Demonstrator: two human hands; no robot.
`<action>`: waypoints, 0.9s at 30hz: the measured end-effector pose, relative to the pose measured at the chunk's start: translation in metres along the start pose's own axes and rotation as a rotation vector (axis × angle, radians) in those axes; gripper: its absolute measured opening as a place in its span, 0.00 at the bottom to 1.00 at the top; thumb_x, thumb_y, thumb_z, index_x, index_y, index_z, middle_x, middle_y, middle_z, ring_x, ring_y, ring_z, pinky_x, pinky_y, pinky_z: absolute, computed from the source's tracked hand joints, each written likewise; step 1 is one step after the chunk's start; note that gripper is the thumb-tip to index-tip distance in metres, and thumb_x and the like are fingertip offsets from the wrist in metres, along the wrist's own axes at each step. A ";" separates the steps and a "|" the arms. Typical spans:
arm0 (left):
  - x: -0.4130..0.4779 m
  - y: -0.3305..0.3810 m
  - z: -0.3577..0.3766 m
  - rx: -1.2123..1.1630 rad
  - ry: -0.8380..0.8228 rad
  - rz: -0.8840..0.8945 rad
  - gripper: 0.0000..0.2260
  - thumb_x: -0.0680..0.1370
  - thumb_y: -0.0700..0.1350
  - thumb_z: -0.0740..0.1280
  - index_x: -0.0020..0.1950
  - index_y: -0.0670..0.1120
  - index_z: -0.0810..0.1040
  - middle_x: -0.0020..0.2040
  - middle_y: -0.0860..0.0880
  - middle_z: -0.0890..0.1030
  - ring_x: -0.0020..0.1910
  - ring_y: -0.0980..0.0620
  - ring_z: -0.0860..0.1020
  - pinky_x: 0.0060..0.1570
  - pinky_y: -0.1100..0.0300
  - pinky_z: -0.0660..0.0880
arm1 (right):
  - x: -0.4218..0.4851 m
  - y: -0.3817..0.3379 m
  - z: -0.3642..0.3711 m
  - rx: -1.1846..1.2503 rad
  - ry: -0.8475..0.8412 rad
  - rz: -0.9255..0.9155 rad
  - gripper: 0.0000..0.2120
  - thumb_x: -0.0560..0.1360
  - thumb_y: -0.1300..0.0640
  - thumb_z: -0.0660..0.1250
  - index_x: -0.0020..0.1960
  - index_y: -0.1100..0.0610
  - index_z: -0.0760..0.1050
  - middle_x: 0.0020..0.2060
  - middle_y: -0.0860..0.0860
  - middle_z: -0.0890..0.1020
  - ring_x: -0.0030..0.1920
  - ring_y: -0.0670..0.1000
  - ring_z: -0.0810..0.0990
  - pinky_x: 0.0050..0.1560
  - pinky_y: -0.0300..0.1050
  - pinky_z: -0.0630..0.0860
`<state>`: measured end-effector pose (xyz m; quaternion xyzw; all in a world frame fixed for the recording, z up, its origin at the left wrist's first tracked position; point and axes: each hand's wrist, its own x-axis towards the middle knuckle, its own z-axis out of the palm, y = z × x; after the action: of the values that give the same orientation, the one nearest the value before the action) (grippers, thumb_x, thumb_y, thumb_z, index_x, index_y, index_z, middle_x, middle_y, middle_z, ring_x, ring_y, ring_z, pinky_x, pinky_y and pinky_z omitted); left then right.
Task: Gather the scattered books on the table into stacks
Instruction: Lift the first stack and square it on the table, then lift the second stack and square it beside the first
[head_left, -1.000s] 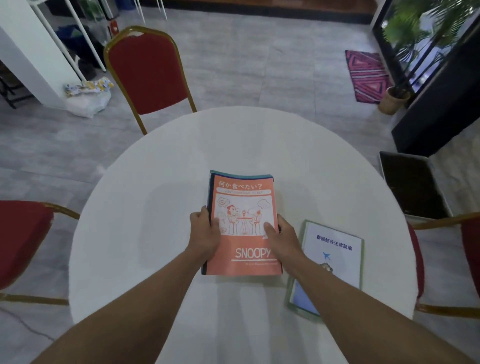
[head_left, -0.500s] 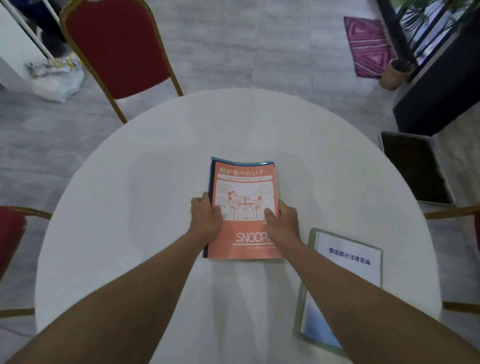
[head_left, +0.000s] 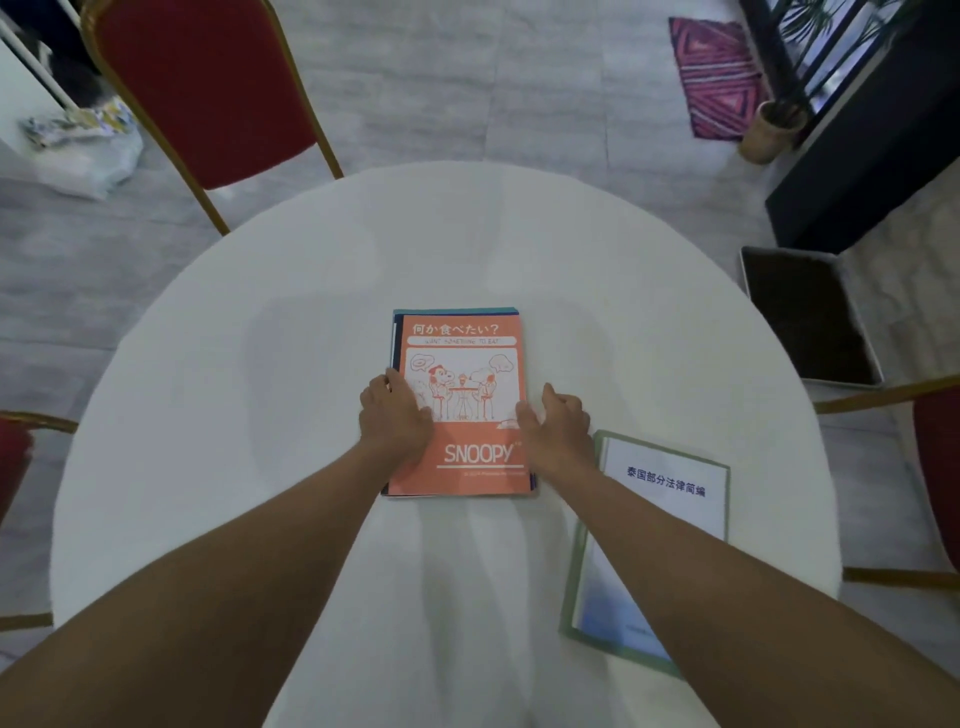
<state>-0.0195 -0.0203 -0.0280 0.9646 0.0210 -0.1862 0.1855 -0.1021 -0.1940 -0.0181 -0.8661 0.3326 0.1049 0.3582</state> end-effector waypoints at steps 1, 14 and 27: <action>-0.009 0.005 0.001 -0.006 0.023 0.040 0.32 0.79 0.49 0.65 0.77 0.42 0.55 0.75 0.41 0.61 0.74 0.41 0.62 0.69 0.47 0.66 | -0.007 0.007 -0.007 0.021 0.048 -0.020 0.26 0.81 0.46 0.57 0.76 0.55 0.64 0.71 0.57 0.69 0.71 0.58 0.66 0.69 0.55 0.65; -0.145 0.074 0.062 -0.174 -0.319 0.401 0.24 0.80 0.53 0.65 0.69 0.38 0.71 0.63 0.38 0.72 0.63 0.42 0.72 0.63 0.57 0.66 | -0.090 0.138 -0.074 0.017 0.379 0.161 0.26 0.77 0.47 0.65 0.72 0.55 0.68 0.69 0.55 0.65 0.69 0.59 0.64 0.70 0.56 0.60; -0.169 0.114 0.097 -0.497 -0.461 -0.083 0.18 0.71 0.46 0.73 0.55 0.35 0.81 0.53 0.37 0.83 0.50 0.39 0.83 0.44 0.54 0.80 | -0.096 0.195 -0.090 0.384 0.075 0.373 0.31 0.69 0.45 0.75 0.64 0.63 0.73 0.61 0.60 0.77 0.60 0.60 0.79 0.61 0.57 0.77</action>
<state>-0.1979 -0.1572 -0.0102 0.8209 0.0627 -0.3958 0.4069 -0.3065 -0.3095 -0.0204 -0.7092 0.5133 0.0719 0.4779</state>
